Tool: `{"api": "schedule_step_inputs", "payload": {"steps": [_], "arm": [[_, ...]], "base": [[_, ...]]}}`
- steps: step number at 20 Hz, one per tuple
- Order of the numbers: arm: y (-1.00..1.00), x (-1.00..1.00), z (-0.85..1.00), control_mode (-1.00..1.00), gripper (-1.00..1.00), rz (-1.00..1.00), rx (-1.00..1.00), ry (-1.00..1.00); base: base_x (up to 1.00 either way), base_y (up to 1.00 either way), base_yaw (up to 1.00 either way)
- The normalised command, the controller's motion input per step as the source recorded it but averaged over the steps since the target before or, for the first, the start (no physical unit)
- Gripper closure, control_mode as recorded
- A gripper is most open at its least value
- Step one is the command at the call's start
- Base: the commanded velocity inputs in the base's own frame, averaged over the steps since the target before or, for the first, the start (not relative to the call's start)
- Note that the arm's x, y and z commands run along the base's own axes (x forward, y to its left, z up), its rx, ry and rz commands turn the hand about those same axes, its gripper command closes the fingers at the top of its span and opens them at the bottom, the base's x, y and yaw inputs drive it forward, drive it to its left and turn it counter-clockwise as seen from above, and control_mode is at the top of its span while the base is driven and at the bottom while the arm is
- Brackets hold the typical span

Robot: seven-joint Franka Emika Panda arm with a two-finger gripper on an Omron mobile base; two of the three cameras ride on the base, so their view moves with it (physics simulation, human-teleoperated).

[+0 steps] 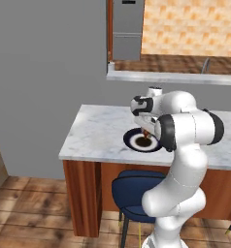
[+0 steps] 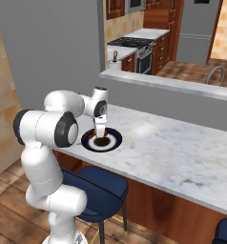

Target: Take the chicken drumsticks from the pan and place one on each plate on the dining counter.

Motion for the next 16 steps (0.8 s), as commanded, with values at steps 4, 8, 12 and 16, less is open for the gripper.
{"api": "schedule_step_inputs", "payload": {"steps": [4, 8, 12, 16], "arm": [[-0.06, 0.38, -0.47, -1.00, 1.00, 0.00, 0.00, 0.00], [-0.07, 0.38, -0.47, -1.00, 1.00, 0.00, 0.00, 0.00], [-0.04, 0.38, -0.41, -1.00, 1.00, 0.00, 0.00, 0.00], [-0.04, 0.21, -0.31, -1.00, 1.00, 0.00, 0.00, -0.01]], "base": [[0.00, 0.00, 0.00], [0.00, 0.00, 0.00], [0.00, 0.00, 0.00], [0.00, 0.00, 0.00]]}}
